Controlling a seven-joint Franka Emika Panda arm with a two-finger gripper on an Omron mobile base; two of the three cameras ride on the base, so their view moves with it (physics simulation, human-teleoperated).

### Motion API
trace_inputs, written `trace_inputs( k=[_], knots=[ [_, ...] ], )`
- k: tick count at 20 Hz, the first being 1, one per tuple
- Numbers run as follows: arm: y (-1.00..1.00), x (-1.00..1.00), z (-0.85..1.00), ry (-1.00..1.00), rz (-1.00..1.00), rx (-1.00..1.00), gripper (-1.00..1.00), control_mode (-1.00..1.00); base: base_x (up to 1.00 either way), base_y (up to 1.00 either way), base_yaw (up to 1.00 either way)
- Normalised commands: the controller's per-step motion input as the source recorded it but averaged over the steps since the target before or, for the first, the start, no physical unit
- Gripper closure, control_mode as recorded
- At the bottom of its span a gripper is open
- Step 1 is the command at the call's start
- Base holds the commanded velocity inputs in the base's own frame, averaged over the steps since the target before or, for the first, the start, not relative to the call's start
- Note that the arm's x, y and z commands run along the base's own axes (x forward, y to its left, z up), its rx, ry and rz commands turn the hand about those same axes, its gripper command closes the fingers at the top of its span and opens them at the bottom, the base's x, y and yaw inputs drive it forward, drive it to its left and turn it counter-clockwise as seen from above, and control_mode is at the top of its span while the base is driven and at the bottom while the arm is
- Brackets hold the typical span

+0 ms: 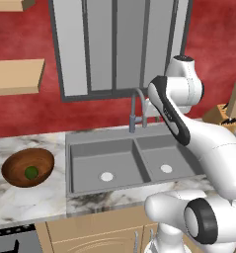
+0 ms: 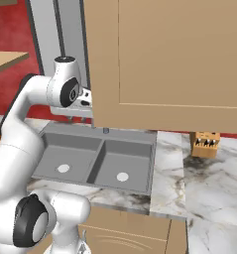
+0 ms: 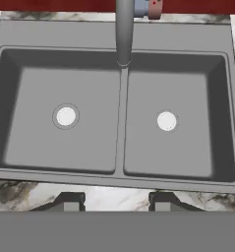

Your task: Move the mug from next to the sink to the open cabinet. Then, move the bowl with the lime to the fridge to clear the area for faucet cleaning.

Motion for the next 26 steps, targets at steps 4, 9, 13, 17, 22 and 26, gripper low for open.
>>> trace_inputs(
  k=[4,9,13,17,22,26],
  knots=[
    [0.0,0.0,0.0,0.0,0.0,0.01,-1.0,-1.0,0.0,0.0,0.0],
    [0.0,-0.11,0.0,0.0,0.0,0.02,-1.0,-1.0,0.0,0.0,0.0],
    [0.04,-0.28,0.0,0.0,0.0,0.01,-1.0,-1.0,0.0,0.0,0.0],
    [0.0,0.0,0.0,0.0,0.0,0.0,-1.0,1.0,-0.97,0.24,0.0],
    [0.0,0.0,0.0,0.0,0.0,0.0,-1.0,1.0,-0.79,0.62,0.0],
    [0.0,0.0,0.0,0.0,0.0,0.0,-1.0,1.0,-0.08,0.95,-0.04]
  ],
)
